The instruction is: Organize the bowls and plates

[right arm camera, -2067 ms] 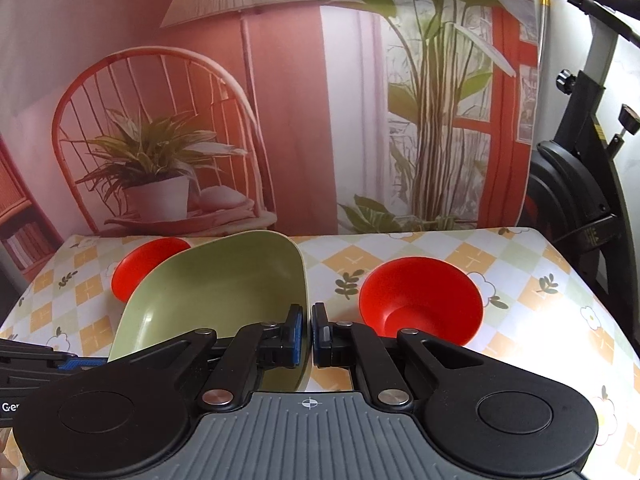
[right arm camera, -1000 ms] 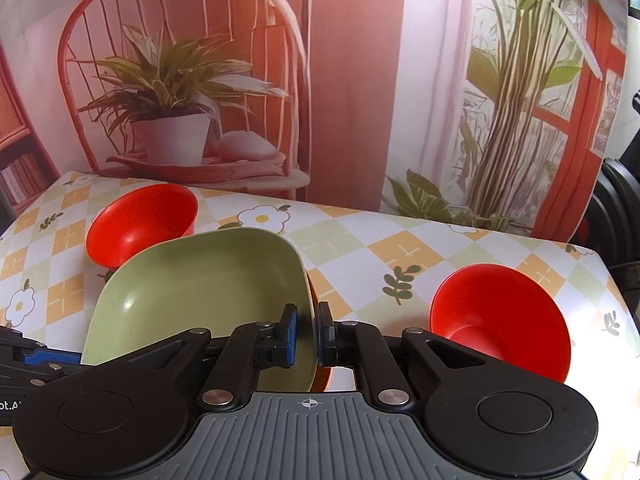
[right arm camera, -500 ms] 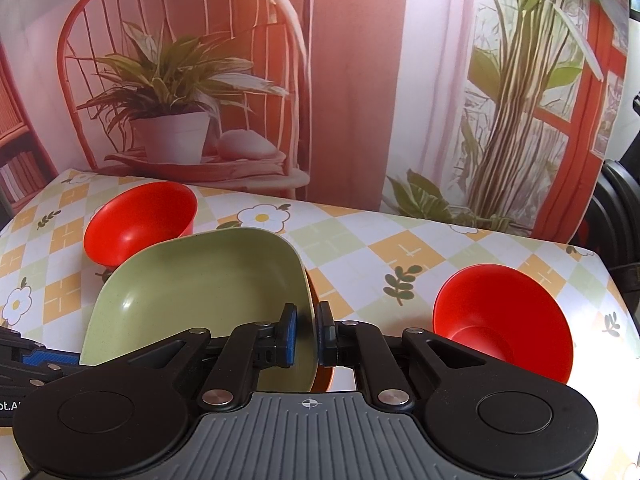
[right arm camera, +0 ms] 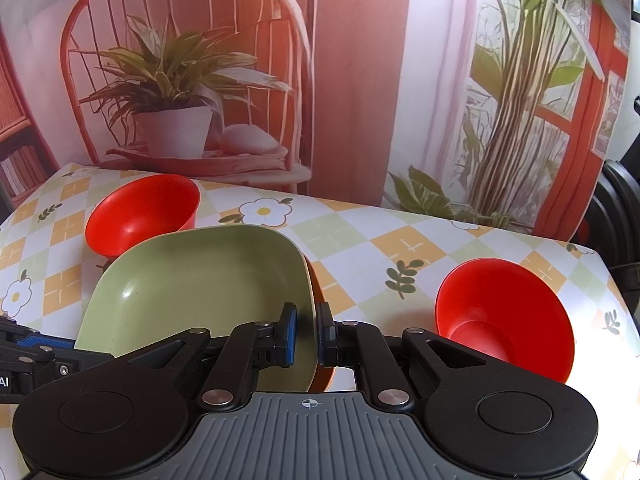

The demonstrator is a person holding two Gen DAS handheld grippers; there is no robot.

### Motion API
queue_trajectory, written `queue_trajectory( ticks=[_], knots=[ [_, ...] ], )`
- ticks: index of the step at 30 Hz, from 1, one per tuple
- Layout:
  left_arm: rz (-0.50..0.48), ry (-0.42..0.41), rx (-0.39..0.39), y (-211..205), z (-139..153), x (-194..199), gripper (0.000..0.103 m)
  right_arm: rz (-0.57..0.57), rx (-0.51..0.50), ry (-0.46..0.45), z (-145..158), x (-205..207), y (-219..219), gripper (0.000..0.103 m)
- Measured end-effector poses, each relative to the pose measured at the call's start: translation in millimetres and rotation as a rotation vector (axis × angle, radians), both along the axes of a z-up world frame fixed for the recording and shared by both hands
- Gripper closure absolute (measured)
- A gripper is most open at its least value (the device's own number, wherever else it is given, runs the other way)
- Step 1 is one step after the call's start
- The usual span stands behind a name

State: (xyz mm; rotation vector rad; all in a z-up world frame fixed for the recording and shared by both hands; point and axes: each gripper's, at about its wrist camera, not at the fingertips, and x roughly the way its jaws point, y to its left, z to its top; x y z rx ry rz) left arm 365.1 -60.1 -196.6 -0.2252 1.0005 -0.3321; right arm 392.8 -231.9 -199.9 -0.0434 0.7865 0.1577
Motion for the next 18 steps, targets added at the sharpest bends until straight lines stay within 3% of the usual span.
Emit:
queue_trajectory(
  ticks=[18],
  knots=[
    [-0.033,-0.037,0.066,-11.9,0.0,2.5,0.085,-0.043,-0.067,-0.050,1.6,-4.3,-3.5,0.093]
  ],
)
